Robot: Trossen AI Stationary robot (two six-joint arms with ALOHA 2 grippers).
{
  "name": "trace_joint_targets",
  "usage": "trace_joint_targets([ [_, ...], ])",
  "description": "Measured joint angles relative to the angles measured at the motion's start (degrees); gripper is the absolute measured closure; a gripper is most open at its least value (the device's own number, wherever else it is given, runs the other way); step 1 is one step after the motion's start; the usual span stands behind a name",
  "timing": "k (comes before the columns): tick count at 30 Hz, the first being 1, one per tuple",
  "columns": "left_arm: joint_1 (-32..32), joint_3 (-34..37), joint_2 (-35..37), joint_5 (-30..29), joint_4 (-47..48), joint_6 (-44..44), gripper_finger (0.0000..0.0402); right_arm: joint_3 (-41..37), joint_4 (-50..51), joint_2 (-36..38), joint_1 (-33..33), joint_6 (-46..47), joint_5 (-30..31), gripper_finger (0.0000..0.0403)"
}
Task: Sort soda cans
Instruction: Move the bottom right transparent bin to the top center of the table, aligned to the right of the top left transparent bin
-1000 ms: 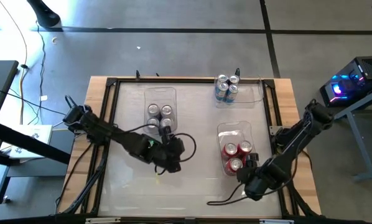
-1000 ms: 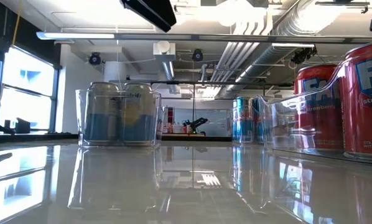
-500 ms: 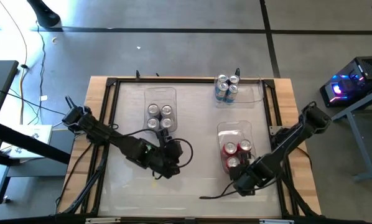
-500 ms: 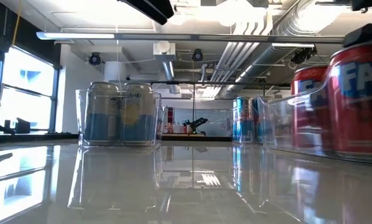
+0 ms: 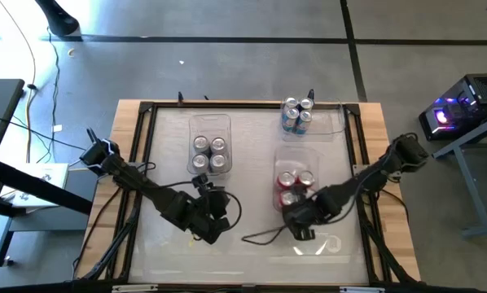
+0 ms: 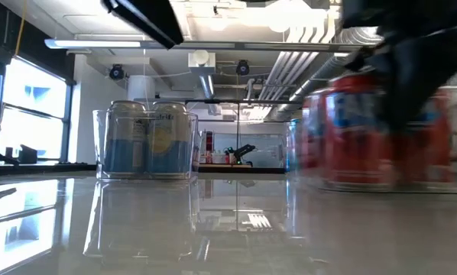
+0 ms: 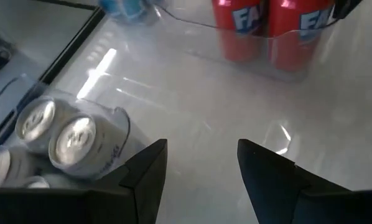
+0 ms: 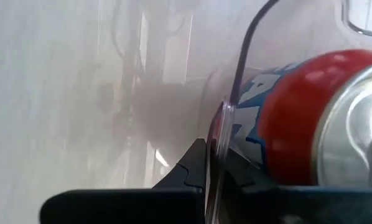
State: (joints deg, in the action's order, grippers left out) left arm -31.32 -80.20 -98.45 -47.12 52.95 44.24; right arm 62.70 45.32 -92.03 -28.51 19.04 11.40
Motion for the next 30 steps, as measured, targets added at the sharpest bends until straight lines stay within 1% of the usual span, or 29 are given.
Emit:
trace_joint_targets([
  [4,-1.9,1.8,0.0,-1.5,0.4,4.7,0.0211,0.0,-3.2,-0.1,4.1,-6.3,-0.1,0.0402],
  [9,-3.9,2.0,0.0,-3.2,1.3,9.1,0.0211,0.0,-7.3,-0.1,9.2,-13.0,-1.8,0.0402],
  [16,-5.2,2.0,0.3,-4.1,1.6,10.7,0.0211,0.0,-13.2,0.0,16.0,-21.7,-4.0,0.0402],
  [20,-5.2,2.0,0.3,-4.3,1.7,11.2,0.0211,0.1,-17.0,-0.9,19.1,-25.2,-6.4,0.0402],
  [25,-5.1,2.0,0.3,-4.0,1.7,11.2,0.0211,0.1,-21.3,-3.7,21.7,-29.3,-7.9,0.0403],
  [30,-5.2,2.0,0.3,-4.0,1.5,11.7,0.0211,0.3,-26.2,-6.4,23.5,-33.2,-7.5,0.0403],
])
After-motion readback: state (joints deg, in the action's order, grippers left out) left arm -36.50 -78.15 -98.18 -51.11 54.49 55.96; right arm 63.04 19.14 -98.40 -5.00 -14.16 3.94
